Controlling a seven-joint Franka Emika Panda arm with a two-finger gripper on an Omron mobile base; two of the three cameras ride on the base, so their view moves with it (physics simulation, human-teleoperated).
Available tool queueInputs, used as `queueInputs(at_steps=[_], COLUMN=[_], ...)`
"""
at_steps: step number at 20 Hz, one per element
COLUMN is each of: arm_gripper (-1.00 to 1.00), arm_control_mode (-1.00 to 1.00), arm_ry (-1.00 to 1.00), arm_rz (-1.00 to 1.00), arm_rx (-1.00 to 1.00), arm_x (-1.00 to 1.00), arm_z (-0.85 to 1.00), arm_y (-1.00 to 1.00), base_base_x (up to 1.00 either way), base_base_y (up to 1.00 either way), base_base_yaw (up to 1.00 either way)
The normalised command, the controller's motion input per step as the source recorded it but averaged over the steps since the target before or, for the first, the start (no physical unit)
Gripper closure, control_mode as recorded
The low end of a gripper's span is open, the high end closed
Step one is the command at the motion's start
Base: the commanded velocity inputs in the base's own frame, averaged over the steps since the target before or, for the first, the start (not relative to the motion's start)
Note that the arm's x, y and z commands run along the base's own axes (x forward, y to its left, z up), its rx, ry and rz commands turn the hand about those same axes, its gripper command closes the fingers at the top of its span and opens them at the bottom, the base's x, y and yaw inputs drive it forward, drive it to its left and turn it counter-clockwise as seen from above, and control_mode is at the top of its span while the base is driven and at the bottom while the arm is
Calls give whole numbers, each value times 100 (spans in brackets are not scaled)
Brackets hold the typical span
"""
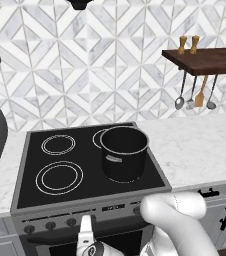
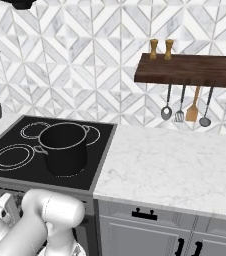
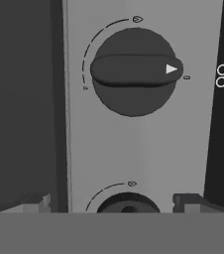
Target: Turn off the front right burner of the stove.
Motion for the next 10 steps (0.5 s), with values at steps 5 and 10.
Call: queueInputs(at_steps=[5,10], arm_gripper=[-100,-100], arm_control_mode=[-100,-100], arm_ry=[-5,-1], arm_rz=[0,0], arm_rx=[1,0], arm_x=[0,0], arm_z=[7,1], arm_y=[-5,-1], base_base_x=[0,0], base_base_y=[0,0], base_base_yaw=[0,0])
